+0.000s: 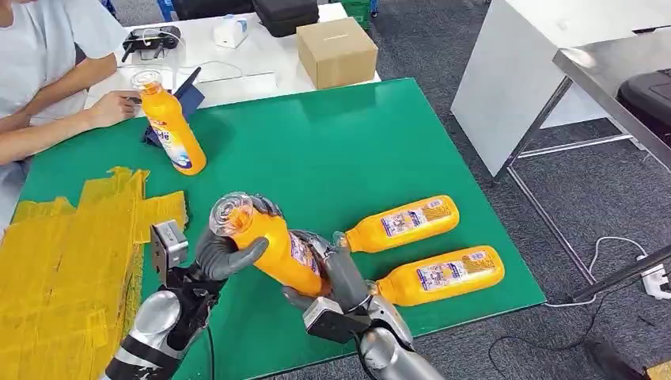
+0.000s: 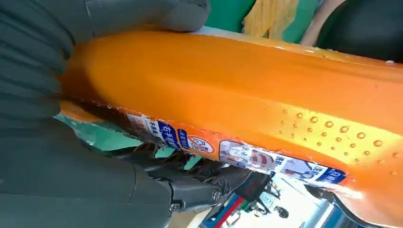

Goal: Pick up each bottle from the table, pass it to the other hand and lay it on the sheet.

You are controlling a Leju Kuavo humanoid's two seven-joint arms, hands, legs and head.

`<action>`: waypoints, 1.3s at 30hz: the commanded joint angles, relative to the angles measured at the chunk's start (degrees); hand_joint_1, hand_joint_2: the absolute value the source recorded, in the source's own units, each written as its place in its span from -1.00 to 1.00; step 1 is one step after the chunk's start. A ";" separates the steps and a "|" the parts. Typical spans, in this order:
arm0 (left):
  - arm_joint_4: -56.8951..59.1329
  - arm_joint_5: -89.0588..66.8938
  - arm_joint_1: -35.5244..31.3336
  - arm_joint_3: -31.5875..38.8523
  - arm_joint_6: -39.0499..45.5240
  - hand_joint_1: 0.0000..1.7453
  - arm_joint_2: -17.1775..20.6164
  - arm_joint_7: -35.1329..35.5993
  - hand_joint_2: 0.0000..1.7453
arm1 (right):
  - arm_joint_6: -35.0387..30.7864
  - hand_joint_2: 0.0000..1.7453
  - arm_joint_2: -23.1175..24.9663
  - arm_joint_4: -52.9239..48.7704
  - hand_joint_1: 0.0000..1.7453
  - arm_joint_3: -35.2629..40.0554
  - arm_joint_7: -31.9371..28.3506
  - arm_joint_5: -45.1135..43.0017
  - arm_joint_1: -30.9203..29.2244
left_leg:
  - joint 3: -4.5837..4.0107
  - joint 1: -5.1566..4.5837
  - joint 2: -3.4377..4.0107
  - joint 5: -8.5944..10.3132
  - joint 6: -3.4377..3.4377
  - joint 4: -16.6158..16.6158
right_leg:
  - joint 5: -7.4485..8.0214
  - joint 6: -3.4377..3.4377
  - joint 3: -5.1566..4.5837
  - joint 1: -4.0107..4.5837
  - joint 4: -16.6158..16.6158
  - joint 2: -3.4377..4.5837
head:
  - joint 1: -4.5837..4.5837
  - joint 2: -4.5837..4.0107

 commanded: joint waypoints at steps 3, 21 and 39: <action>3.80 -3.20 -2.49 -4.74 0.21 1.00 -0.76 -0.21 1.00 | -0.56 1.00 -0.14 1.69 1.00 0.18 0.35 -0.50 -1.07 | 0.24 0.12 -0.37 -0.11 -0.08 0.03 | -0.12 -0.13 0.30 0.04 -0.02 0.09 | 0.00 0.00; 4.55 -3.40 -1.23 -7.95 -0.40 -1.00 -2.08 0.06 1.00 | -1.92 1.00 0.58 1.99 1.00 -0.62 0.42 -1.21 -0.79 | 0.16 0.06 -0.25 -0.07 -0.06 -0.01 | -0.07 -0.10 0.21 0.01 -0.03 0.11 | 0.02 0.00; 6.43 -5.15 -1.60 -10.51 3.78 -1.00 -3.30 0.33 1.00 | -2.09 1.00 0.56 0.13 1.00 1.22 0.38 -1.96 -1.34 | 0.23 0.10 -0.27 -0.14 -0.08 0.03 | -0.12 -0.13 0.28 0.03 0.00 0.19 | 0.00 0.00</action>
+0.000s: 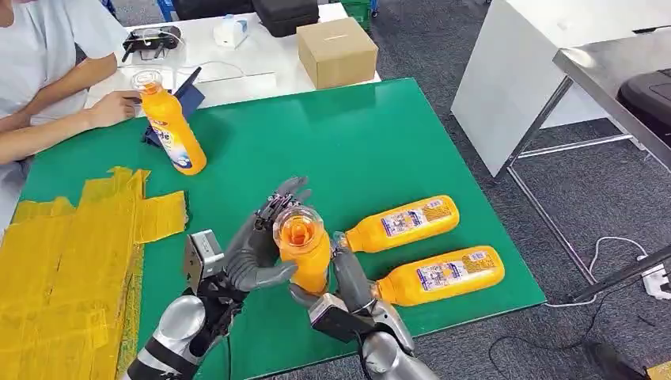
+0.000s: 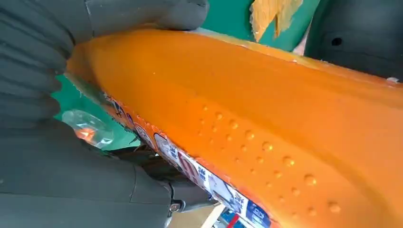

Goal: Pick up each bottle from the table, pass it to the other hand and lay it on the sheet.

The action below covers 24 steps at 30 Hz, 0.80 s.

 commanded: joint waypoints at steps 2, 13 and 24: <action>4.21 -5.08 -0.66 -4.46 5.07 -1.00 -1.20 -0.34 1.00 | 0.20 1.00 -0.06 0.26 1.00 2.66 0.51 -0.27 -2.73 | 0.16 0.05 -0.17 -0.08 -0.06 0.00 | -0.06 -0.09 0.16 0.00 -0.02 0.16 | 0.00 0.00; 1.34 -22.93 0.82 -4.14 20.25 -1.00 -1.46 -3.59 1.00 | -0.07 1.00 -0.70 -0.61 1.00 2.65 0.87 -0.34 -2.13 | 0.19 0.08 -0.19 -0.10 -0.08 0.00 | -0.08 -0.12 0.21 0.02 -0.02 0.19 | 0.00 0.00; -0.74 -30.35 2.78 -0.67 28.00 -1.00 -0.58 -6.86 1.00 | 1.17 1.00 -1.12 -2.72 1.00 2.19 1.40 -0.14 -1.76 | 0.21 0.09 -0.19 -0.12 -0.09 0.01 | -0.08 -0.14 0.22 0.02 -0.01 0.24 | 0.00 0.00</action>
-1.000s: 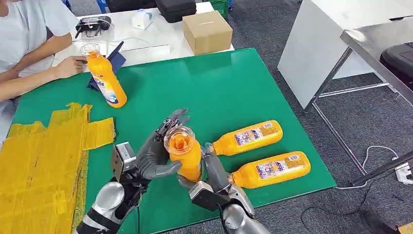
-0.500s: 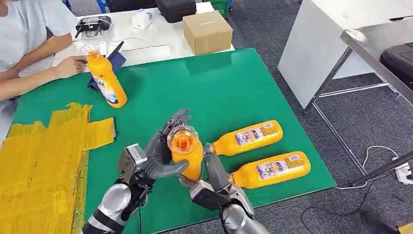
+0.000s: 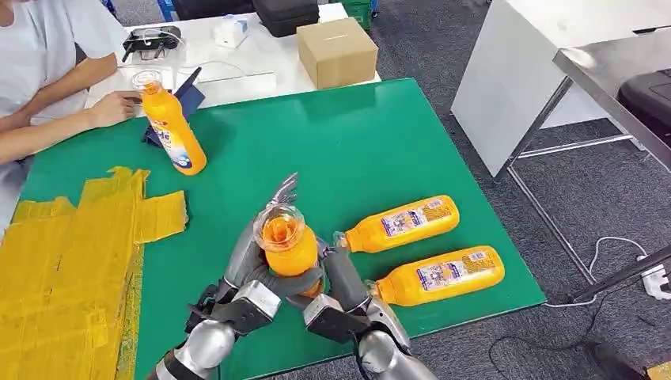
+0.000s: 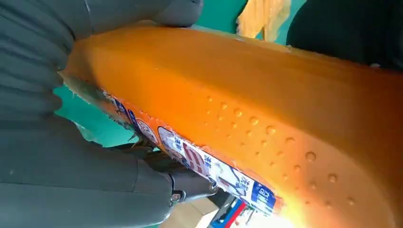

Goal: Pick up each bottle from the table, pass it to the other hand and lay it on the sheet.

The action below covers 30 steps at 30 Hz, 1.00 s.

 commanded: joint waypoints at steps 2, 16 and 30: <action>0.35 3.01 0.10 2.02 -2.10 -1.00 1.21 -0.05 1.00 | 0.46 1.00 -1.29 -0.84 1.00 1.21 0.87 0.01 -1.49 | 0.23 0.10 -0.18 -0.12 -0.09 0.02 | -0.09 -0.14 0.23 0.03 -0.01 0.25 | 0.00 0.00; 4.85 3.90 -2.03 -0.19 -9.96 -0.86 1.28 3.27 1.00 | 0.01 1.00 -1.14 -0.96 1.00 0.62 1.10 0.69 -1.53 | 0.16 0.06 -0.20 -0.05 -0.07 -0.02 | -0.05 -0.10 0.17 0.01 -0.03 0.12 | 0.02 0.00; 5.67 3.80 -2.09 -0.69 -10.83 1.00 1.00 3.22 1.00 | -0.21 1.00 -1.06 -1.04 1.00 0.27 1.14 0.64 -1.42 | 0.28 0.11 -0.27 -0.13 -0.09 0.02 | -0.11 -0.14 0.29 0.04 -0.03 0.19 | 0.02 0.00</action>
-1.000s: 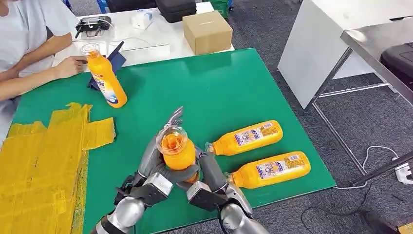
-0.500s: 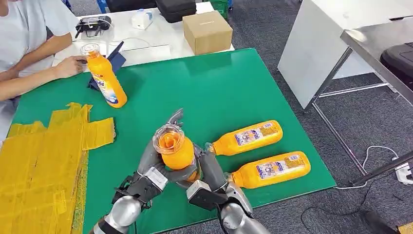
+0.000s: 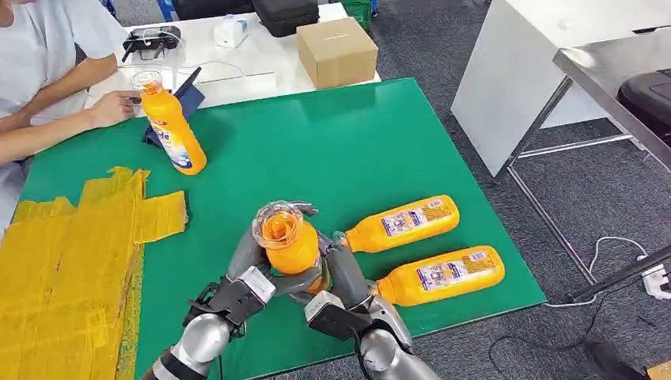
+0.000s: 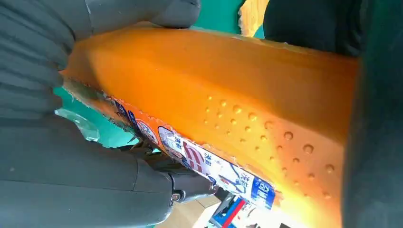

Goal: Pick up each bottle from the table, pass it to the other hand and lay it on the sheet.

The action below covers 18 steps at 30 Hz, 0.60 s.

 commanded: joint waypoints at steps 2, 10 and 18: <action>4.36 -0.20 -1.64 -2.04 -0.31 1.00 0.80 0.38 1.00 | 0.23 1.00 -1.02 0.08 1.00 0.97 0.11 -0.19 -1.66 | 0.33 0.12 -0.30 -0.15 -0.10 0.02 | -0.14 -0.16 0.35 0.03 -0.02 0.21 | 0.00 0.00; 2.25 2.75 -0.41 -0.22 0.20 1.00 0.28 -0.94 1.00 | -0.03 1.00 -1.21 -0.49 1.00 0.59 0.04 -0.46 -1.20 | 0.18 0.07 -0.18 -0.07 -0.07 -0.01 | -0.06 -0.11 0.19 0.01 -0.04 0.17 | 0.00 0.00; -0.41 4.43 -0.67 2.49 2.05 1.00 1.06 -1.25 1.00 | -0.85 1.00 -1.31 -3.79 -1.00 -0.72 -1.18 -2.71 0.35 | 0.31 0.15 -0.30 -0.19 -0.12 0.08 | -0.17 -0.18 0.34 0.05 0.02 0.26 | -0.02 0.00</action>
